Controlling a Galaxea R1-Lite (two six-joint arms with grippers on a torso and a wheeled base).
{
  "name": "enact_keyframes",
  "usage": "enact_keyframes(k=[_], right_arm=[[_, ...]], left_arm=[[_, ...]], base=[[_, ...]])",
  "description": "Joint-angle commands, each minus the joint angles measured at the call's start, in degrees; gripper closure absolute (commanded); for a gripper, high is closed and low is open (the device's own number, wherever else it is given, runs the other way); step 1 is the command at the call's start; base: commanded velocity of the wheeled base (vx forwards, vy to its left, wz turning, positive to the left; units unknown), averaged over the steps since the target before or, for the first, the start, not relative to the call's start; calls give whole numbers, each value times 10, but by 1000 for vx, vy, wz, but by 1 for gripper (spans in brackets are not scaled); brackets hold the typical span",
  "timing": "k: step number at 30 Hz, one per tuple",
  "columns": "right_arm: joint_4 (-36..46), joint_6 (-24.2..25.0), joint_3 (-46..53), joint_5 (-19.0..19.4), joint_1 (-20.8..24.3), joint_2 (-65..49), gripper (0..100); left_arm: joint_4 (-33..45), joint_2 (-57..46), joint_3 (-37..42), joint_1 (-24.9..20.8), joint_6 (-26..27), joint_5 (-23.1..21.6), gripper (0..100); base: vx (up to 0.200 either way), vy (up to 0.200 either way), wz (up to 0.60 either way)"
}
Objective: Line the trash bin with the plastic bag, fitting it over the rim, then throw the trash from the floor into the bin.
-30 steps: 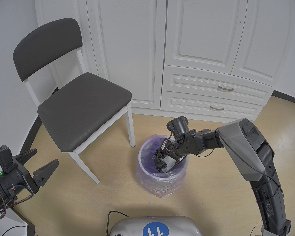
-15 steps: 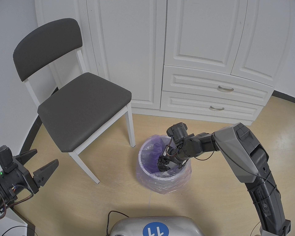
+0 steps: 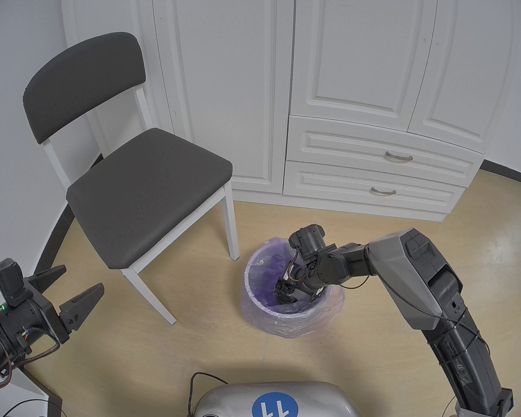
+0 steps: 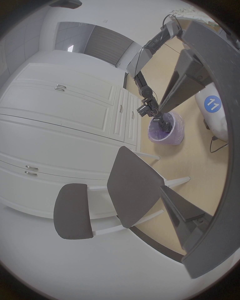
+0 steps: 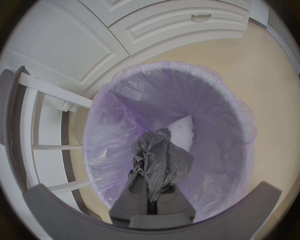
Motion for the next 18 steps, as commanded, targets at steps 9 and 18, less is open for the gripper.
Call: enact_keyframes(k=[9, 18], right_arm=[[-44, 29, -1, -14, 1, 8, 0], [-51, 29, -1, -25, 1, 6, 0]], left_arm=[[0, 1, 1, -2, 0, 0, 0], [0, -1, 1, -1, 0, 0, 0]], base=[[0, 0, 0], [0, 0, 0]])
